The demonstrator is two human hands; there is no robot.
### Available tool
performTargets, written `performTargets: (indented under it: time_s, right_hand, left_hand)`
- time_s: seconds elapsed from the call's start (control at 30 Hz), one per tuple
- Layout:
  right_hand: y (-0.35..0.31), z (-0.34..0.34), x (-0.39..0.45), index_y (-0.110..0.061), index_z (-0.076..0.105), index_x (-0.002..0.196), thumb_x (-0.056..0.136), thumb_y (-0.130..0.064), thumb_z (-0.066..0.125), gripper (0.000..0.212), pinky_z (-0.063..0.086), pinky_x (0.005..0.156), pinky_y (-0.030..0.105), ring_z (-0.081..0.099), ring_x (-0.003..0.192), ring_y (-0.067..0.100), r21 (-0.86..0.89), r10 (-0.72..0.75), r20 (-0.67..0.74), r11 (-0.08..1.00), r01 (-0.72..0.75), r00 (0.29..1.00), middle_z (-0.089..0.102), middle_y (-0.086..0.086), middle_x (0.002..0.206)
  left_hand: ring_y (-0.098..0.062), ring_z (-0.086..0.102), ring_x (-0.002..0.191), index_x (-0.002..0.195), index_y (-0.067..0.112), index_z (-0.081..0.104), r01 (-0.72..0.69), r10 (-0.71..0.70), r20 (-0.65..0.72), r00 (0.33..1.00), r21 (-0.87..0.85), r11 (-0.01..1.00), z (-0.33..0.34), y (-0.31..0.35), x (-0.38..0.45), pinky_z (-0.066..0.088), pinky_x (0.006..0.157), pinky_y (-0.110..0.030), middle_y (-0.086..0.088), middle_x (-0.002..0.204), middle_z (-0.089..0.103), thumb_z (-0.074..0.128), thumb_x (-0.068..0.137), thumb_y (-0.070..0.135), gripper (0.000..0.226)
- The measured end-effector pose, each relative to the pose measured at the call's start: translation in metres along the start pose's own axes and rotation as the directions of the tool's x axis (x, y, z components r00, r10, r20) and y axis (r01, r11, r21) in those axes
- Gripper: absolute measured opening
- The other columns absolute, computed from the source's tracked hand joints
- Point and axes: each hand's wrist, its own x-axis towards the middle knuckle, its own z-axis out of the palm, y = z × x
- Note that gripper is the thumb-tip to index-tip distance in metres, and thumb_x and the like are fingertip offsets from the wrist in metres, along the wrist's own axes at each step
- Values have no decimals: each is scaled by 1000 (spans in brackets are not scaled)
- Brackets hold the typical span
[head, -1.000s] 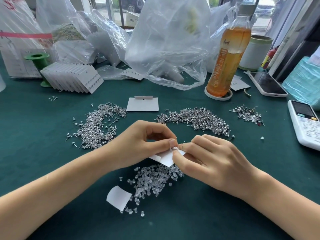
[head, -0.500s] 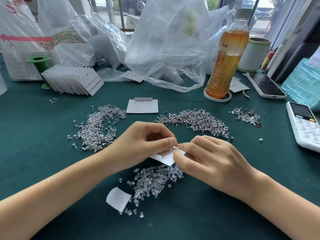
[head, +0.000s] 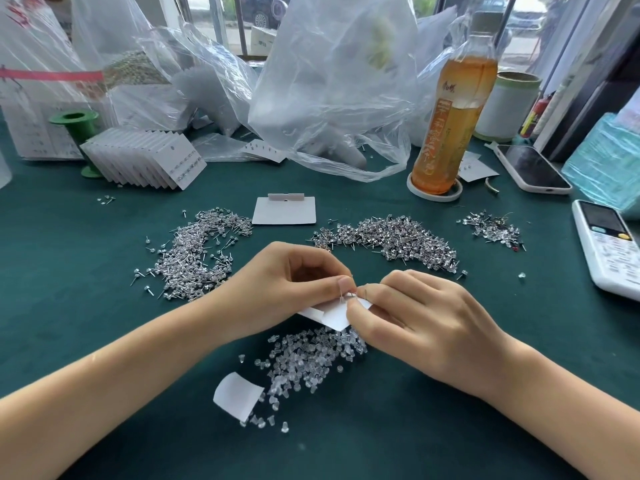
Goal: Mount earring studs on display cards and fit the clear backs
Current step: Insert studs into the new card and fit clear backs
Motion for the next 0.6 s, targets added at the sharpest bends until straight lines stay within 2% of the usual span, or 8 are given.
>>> performTargets:
  time_s: [0.3,0.47,0.6]
  right_hand:
    - [1,-2,1,-9,51,99,88,5,58,19,49,51,34,51,54,25,14,25,-16,1000,-24,1000,65,7,70]
    - [1,-3,1,-9,51,98,94,0,52,9,49,51,33,51,54,25,20,21,-23,1000,-21,1000,66,8,72]
    - [1,-2,1,-9,51,99,92,2,55,13,49,52,33,52,55,25,18,24,-23,1000,-24,999,66,7,72]
  left_hand:
    - [-5,61,64,82,8,72,23,-26,-69,997,-52,998,4,-1,1,46,58,-12,0,72,70,66,84,15,10]
    - [-3,60,61,81,8,72,25,-29,-68,997,-55,998,2,-1,1,44,57,-11,2,68,68,67,84,15,9]
    - [-1,58,59,81,7,71,13,-14,-40,999,-46,999,2,0,1,43,56,-9,5,65,67,66,84,14,9]
